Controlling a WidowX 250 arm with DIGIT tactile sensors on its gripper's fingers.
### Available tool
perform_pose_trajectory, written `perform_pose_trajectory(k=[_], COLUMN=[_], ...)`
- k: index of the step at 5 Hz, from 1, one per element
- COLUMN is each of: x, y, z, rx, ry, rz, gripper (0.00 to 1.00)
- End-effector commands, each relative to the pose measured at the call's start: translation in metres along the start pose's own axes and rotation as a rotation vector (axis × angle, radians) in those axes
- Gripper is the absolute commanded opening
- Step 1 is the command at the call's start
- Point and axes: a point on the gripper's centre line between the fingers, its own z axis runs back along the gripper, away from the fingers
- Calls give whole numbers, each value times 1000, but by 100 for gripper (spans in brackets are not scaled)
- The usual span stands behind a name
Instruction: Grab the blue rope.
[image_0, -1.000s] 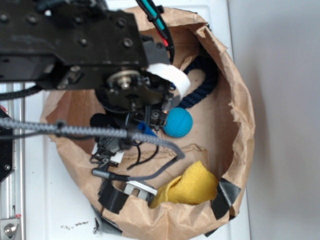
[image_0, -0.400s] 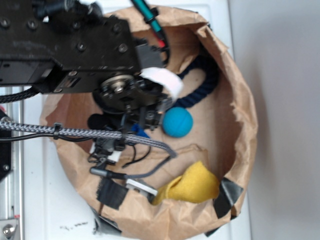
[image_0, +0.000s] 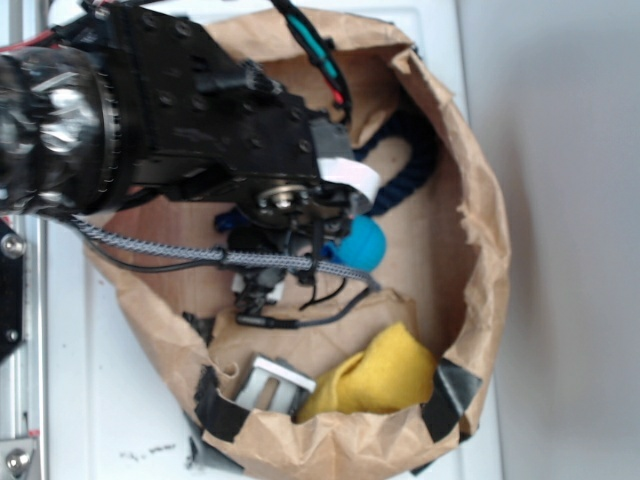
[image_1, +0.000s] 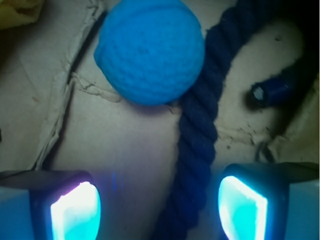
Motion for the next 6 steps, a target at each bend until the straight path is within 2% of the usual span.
perform_pose_trajectory(k=[1,2,4,6], x=[18,10,-4,-11], y=[36,33,15,-4], z=[-5,-5,-4,-1], rx=[9,-5,5,-64], ry=[11,-2,-33,-31], rz=[101,79,8,-59], gripper=[100,100,100,100])
